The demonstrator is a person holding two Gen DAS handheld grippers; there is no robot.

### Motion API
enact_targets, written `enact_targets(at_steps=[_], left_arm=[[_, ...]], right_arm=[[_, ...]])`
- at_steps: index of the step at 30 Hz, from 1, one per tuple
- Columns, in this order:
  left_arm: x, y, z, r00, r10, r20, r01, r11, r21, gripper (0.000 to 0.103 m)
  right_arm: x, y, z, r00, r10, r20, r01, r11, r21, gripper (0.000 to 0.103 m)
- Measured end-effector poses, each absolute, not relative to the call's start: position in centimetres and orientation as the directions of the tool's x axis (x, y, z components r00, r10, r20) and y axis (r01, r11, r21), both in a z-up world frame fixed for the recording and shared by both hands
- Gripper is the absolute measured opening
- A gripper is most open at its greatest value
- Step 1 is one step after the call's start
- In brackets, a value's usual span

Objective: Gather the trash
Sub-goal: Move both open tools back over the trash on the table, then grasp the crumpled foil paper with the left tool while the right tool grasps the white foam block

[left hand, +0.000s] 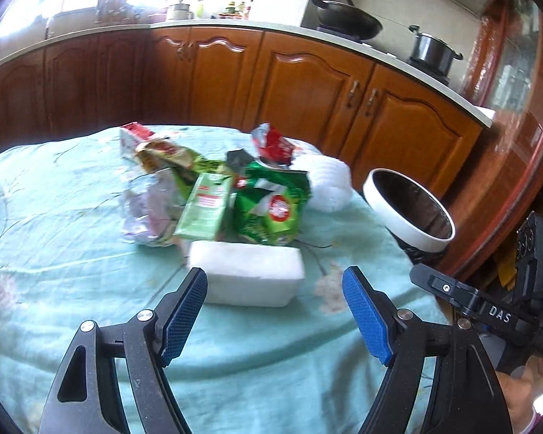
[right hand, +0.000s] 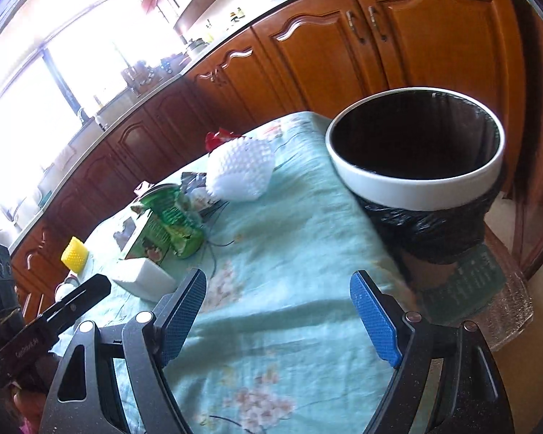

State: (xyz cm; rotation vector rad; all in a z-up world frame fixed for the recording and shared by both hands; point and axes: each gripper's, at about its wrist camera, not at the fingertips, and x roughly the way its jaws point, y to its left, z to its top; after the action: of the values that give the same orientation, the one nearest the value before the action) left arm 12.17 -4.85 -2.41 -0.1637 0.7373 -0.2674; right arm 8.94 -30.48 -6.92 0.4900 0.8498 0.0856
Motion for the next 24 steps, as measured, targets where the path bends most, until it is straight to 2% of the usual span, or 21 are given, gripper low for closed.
enact_targets(at_steps=[11,15,24], left_arm=[[12.4,0.5,-1.8,0.72,-0.227,-0.656,0.06,0.962,-0.268,0.077],[14.3,2.4,-1.9,0.715,-0.207,-0.668,0.023,0.962,-0.274,0.077],[20.0,3.7,-3.3,0.657,-0.203,-0.726,0.01,0.965,-0.262,0.074]], right_arm=[[9.8,-24.8,-6.8,0.605,0.408,-0.683,-0.079,0.885,0.459,0.083],[10.9,-22.3,-7.0,0.557,0.473,-0.682,-0.173,0.87,0.462,0.083],[13.6,-18.2,-6.6,0.524,0.508,-0.683,-0.311,0.861,0.401,0.083]])
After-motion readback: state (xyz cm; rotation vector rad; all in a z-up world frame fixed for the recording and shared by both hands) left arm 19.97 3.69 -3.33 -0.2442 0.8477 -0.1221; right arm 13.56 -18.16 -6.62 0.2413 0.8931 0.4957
